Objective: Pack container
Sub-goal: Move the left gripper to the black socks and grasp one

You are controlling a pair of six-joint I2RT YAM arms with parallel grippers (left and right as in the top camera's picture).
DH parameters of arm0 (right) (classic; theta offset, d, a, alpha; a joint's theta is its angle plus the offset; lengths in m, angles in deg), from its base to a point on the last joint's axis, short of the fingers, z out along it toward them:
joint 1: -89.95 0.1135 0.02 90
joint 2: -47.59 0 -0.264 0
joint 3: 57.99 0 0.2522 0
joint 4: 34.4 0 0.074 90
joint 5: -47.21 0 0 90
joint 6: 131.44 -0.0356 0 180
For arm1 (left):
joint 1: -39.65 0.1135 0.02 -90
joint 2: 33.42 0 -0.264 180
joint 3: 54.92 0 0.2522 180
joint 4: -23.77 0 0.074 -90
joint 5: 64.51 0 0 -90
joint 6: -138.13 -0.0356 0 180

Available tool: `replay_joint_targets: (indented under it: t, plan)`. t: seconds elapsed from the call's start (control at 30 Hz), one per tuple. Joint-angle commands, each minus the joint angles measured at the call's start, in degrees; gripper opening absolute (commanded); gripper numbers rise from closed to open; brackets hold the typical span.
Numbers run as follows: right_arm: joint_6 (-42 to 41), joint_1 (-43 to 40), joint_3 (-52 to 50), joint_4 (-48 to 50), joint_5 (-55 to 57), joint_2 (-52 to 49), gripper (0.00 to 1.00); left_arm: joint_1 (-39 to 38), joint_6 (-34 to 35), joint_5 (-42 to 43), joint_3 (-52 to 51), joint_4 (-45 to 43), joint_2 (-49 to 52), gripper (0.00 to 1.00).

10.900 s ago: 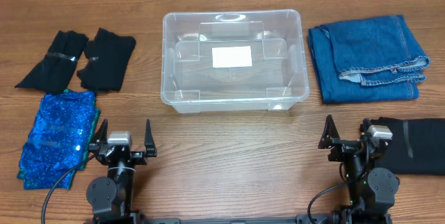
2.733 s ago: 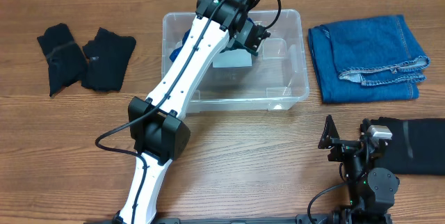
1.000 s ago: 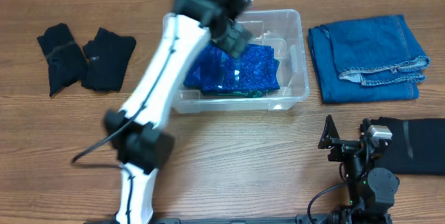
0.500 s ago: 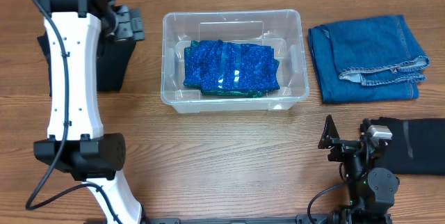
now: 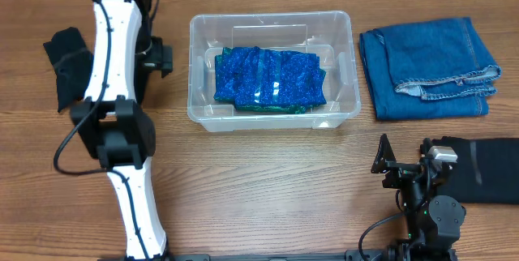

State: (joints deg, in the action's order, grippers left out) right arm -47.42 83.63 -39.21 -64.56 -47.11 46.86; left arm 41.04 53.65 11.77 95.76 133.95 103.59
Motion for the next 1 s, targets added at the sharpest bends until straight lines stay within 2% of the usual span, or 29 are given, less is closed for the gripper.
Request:
replay_joint_targets:
  t: [0.0, 0.17, 0.47, 0.7, 0.83, 0.97]
  plan:
    - [0.0, -0.1, 0.0, 0.3, -0.3, 0.4, 1.00, -0.1, -3.0, -2.1, 0.0, -0.5, 2.9, 1.00]
    - [0.0, -0.1, 0.0, 0.3, -0.3, 0.4, 1.00, 0.0, -4.3, -7.8, 0.0, -4.2, 5.6, 1.00]
    - [0.0, -0.1, 0.0, 0.3, -0.3, 0.4, 1.00, 0.0, -13.9, -7.0, 0.0, -15.6, 5.9, 1.00]
    - [0.0, -0.1, 0.0, 0.3, -0.3, 0.4, 1.00, 0.7, -15.5, -5.4, 0.0, -19.2, 6.4, 0.96]
    - [0.0, -0.1, 0.0, 0.3, -0.3, 0.4, 1.00, 1.6, -17.1, -1.6, 0.0, -19.4, 7.2, 0.98]
    - [0.0, -0.1, 0.0, 0.3, -0.3, 0.4, 1.00, 2.5, -17.1, -1.2, 0.0, -18.4, 9.5, 1.00]
